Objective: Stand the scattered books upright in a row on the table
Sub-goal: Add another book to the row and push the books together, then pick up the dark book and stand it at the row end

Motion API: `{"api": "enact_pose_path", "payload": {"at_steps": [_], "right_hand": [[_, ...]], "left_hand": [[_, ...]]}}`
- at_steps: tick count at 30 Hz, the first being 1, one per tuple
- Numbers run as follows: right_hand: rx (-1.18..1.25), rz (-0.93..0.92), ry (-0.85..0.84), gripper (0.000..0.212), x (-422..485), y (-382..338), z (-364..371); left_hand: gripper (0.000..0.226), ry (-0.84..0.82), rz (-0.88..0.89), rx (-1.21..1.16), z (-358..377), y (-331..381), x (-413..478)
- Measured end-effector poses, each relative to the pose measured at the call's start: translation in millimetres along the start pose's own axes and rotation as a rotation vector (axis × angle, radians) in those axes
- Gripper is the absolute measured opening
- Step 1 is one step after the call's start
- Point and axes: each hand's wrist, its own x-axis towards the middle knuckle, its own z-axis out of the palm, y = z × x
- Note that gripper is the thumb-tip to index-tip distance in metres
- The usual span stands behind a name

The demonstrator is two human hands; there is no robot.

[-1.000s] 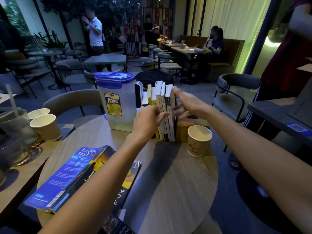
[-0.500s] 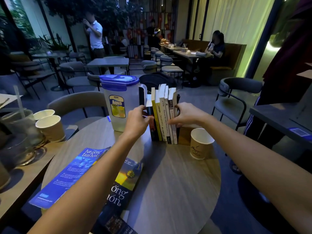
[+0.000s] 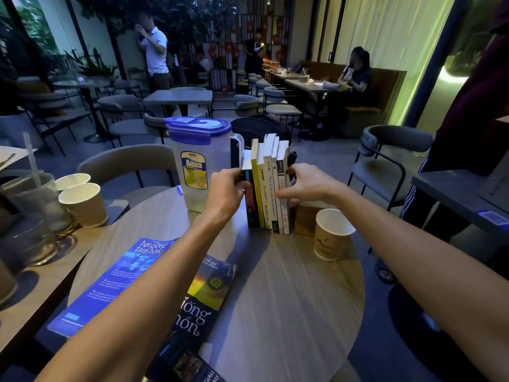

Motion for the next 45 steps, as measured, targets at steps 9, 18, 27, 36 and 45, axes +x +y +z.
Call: {"api": "enact_pose_path", "payload": {"at_steps": [9,18,27,36,45], "right_hand": [[0.026,0.008,0.009,0.056,-4,3,-2],[-0.181,-0.031,0.075,0.029,-22,-27,-16],[-0.382,-0.282,-0.174,0.017,-34,-91,61],[-0.44,-0.352,-0.329,0.044,-5,-112,158],[-0.396,-0.305,-0.369,0.047,14,-104,191]], "left_hand": [[0.024,-0.051,-0.024,0.071,-7,0,2],[0.03,-0.088,-0.097,0.147,-36,8,-20],[0.03,-0.303,-0.177,0.463,-107,1,-67],[0.057,-0.513,-0.413,0.666,-156,-27,-131],[0.06,-0.451,-0.427,0.693,-148,-44,-151]]}}
